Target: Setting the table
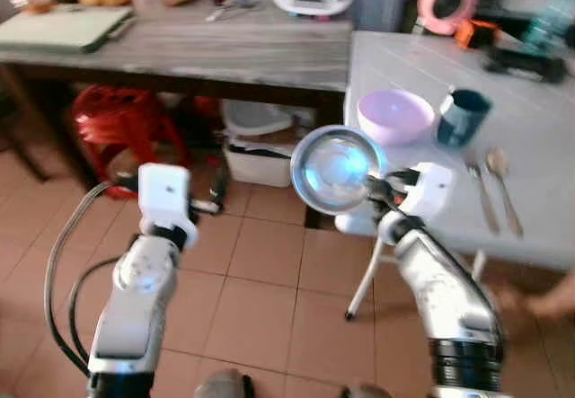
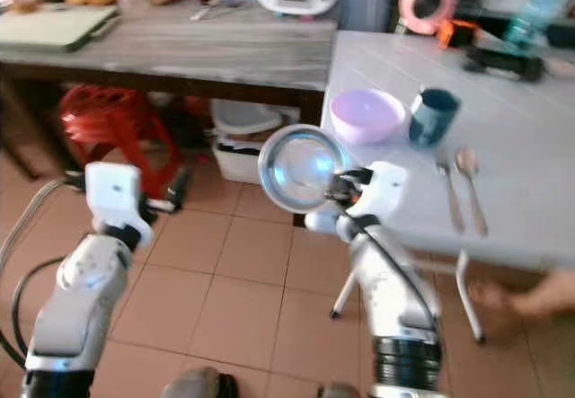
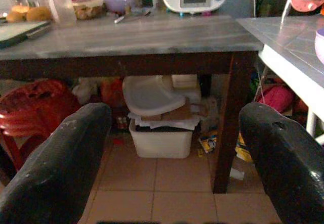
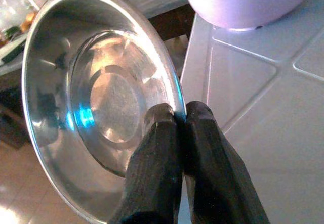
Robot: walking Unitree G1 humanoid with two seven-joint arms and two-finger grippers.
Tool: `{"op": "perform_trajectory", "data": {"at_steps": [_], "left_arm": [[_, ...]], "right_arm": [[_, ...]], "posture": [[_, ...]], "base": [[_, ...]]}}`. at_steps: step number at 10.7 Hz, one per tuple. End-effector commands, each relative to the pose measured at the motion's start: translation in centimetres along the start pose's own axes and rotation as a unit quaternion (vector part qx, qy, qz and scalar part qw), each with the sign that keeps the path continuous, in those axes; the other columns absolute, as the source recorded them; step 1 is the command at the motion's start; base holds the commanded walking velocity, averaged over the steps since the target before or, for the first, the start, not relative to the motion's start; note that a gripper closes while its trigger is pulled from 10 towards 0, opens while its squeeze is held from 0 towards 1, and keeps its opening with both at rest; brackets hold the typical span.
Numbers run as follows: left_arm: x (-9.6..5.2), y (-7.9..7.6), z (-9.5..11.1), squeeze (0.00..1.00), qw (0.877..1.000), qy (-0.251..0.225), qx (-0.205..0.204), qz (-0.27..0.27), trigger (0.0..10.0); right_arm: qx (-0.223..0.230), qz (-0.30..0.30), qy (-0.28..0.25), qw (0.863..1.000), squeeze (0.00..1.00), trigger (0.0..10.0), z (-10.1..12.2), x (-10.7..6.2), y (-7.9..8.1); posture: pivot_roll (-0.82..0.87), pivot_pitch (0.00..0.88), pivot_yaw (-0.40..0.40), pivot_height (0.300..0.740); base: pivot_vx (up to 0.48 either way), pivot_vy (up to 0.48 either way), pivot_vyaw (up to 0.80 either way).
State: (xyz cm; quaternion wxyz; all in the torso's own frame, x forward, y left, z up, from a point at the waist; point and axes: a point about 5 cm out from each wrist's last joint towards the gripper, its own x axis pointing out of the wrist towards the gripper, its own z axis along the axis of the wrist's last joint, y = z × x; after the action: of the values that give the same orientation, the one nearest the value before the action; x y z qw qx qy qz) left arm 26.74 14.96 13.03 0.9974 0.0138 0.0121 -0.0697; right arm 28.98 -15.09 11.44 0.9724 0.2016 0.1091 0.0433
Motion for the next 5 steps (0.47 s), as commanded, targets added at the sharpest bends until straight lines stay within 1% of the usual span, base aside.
{"op": "perform_trajectory", "data": {"at_steps": [1, 2, 3, 5], "left_arm": [[0.3, -0.6, -0.1, 0.0, 1.0, -0.001, 0.001, -0.006, 10.0], [0.3, -0.9, -0.1, 0.0, 1.0, -0.007, 0.004, -0.006, 10.0], [0.3, -1.1, -0.1, 0.0, 1.0, -0.01, 0.001, -0.005, 10.0], [0.5, -1.6, -0.2, 0.0, 1.0, -0.014, 0.019, -0.013, 10.0]], "right_arm": [[-0.013, -0.02, -0.026, 0.999, 0.0, 10.0, 0.8, -0.2, -0.7], [-0.03, -0.026, -0.041, 0.998, 0.0, 10.0, 1.0, -0.4, -0.7], [-0.041, -0.031, -0.054, 0.997, 0.0, 10.0, 1.1, -0.5, -0.8], [-0.057, -0.039, -0.077, 0.995, 0.0, 10.0, 1.6, -0.6, -1.0]], "posture": [[0.02, 0.0, 0.008, 0.74], [0.02, 0.0, 0.006, 0.74], [0.02, 0.0, 0.006, 0.74], [0.02, 0.0, 0.011, 0.74]], "base": [[0.0, 0.435, 0.0], [0.247, 0.412, 0.0], [0.364, 0.311, 0.0], [0.452, 0.0, 0.0]]}}
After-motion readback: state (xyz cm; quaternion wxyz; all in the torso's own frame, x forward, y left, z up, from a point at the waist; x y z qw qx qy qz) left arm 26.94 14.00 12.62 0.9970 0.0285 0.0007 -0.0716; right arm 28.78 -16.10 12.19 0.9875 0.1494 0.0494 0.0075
